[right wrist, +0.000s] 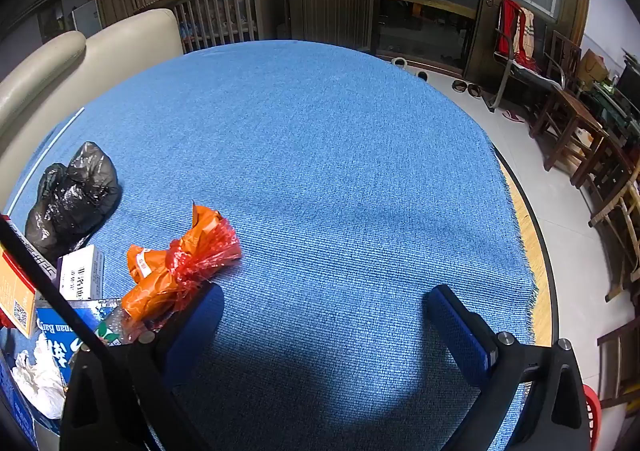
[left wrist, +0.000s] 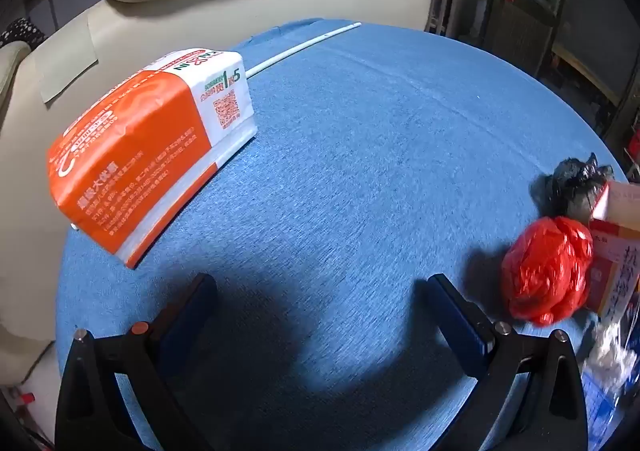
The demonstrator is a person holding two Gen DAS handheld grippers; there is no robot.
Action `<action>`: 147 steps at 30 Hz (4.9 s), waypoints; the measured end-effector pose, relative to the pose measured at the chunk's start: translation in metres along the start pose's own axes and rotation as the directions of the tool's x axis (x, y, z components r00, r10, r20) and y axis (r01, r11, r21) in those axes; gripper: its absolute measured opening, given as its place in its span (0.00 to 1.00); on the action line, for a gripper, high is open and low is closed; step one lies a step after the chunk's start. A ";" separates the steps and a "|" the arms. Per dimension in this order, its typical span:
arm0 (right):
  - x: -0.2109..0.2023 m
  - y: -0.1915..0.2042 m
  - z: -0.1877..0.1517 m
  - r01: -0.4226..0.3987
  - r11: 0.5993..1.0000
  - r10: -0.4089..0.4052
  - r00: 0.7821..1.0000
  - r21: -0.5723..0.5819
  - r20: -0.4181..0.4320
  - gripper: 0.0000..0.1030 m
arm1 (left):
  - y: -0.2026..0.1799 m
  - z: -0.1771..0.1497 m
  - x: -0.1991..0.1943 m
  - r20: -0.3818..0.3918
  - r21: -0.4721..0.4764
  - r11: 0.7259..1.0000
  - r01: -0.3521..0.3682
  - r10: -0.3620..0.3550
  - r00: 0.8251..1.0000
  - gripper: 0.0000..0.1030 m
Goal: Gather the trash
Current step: 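Move both tools over the table toward the pile of trash, then grasp the clear plastic tray with the left tool while the right tool grasps the blue bags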
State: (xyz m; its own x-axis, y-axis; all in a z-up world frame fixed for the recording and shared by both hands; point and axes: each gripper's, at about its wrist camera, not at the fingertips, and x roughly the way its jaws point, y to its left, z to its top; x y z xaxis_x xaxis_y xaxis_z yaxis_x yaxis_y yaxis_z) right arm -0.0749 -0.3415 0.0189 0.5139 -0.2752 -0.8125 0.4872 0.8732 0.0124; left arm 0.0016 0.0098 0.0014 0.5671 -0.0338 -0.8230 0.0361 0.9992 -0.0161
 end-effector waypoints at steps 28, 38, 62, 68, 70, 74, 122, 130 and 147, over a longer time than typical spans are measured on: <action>-0.221 -0.008 -0.126 -0.149 0.982 0.171 0.965 -0.118 0.200 1.00 | -0.030 -0.118 -0.216 0.201 0.157 0.976 0.148 -0.178 0.963 1.00; -0.233 -0.006 -0.161 -0.172 0.981 0.188 0.961 -0.093 0.203 1.00 | -0.041 -0.146 -0.230 0.178 0.197 0.966 0.167 -0.203 0.963 1.00; -0.242 -0.003 -0.169 -0.179 0.978 0.200 0.953 -0.112 0.229 1.00 | -0.047 -0.156 -0.233 0.164 0.220 0.959 0.175 -0.214 0.963 1.00; -0.243 -0.004 -0.169 -0.177 0.978 0.198 0.952 -0.110 0.234 1.00 | -0.048 -0.158 -0.233 0.161 0.222 0.959 0.177 -0.215 0.963 1.00; -0.243 -0.004 -0.169 -0.177 0.978 0.199 0.952 -0.109 0.234 1.00 | -0.048 -0.159 -0.233 0.161 0.221 0.959 0.176 -0.214 0.964 1.00; -0.243 -0.005 -0.169 -0.177 0.978 0.198 0.952 -0.108 0.235 1.00 | -0.049 -0.161 -0.232 0.157 0.224 0.958 0.177 -0.215 0.964 1.00; -0.177 0.048 -0.176 -0.319 0.916 0.336 0.941 -0.245 0.032 1.00 | -0.012 -0.161 -0.149 0.038 0.123 0.958 0.260 -0.266 0.963 0.22; -0.164 0.121 -0.163 -0.484 0.817 0.495 0.868 -0.315 -0.051 1.00 | 0.025 -0.145 -0.144 0.079 0.060 0.958 0.280 -0.284 0.955 0.22; -0.149 0.132 -0.153 -0.587 0.786 0.585 0.808 -0.194 -0.070 0.53 | 0.030 -0.139 -0.152 0.103 0.057 0.937 0.345 -0.349 0.931 0.22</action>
State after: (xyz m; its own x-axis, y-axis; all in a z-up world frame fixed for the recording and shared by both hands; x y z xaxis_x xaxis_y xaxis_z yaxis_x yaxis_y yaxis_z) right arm -0.1949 -0.1237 0.0523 0.6511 0.3170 -0.6897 -0.0558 0.9261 0.3731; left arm -0.1981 0.0478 0.0466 0.6002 -0.3824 -0.7025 0.2762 0.9234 -0.2667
